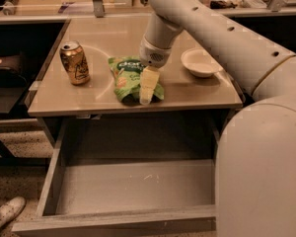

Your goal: Place green rice chip bag into top drawer

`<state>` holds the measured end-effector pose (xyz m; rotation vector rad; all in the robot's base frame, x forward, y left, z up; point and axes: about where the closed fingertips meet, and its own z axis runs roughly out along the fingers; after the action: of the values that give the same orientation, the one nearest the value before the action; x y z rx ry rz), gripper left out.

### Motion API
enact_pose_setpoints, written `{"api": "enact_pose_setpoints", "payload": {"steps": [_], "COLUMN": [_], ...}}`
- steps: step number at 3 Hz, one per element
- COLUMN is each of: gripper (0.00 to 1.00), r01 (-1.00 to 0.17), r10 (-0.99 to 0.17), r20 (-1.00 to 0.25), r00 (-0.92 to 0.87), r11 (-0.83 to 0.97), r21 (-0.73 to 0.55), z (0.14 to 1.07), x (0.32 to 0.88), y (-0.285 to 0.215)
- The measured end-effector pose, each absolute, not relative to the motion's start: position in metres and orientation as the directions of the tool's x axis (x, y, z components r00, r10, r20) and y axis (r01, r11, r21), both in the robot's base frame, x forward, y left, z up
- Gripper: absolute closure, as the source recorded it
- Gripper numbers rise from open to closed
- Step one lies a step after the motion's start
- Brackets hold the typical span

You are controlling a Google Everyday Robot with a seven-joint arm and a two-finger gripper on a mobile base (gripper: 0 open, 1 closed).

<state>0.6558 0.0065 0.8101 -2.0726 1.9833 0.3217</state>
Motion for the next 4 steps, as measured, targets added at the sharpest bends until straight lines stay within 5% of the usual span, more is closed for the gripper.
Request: {"api": "enact_pose_setpoints", "payload": {"steps": [4], "gripper": [0.88], "r01": [-0.999], "r10": [-0.943], "r20": [-0.331], "r00": [0.047], "r11": [-0.039], "r21": [-0.030], "z": [0.8101], "x": [0.6558], "y": [0.0065]}}
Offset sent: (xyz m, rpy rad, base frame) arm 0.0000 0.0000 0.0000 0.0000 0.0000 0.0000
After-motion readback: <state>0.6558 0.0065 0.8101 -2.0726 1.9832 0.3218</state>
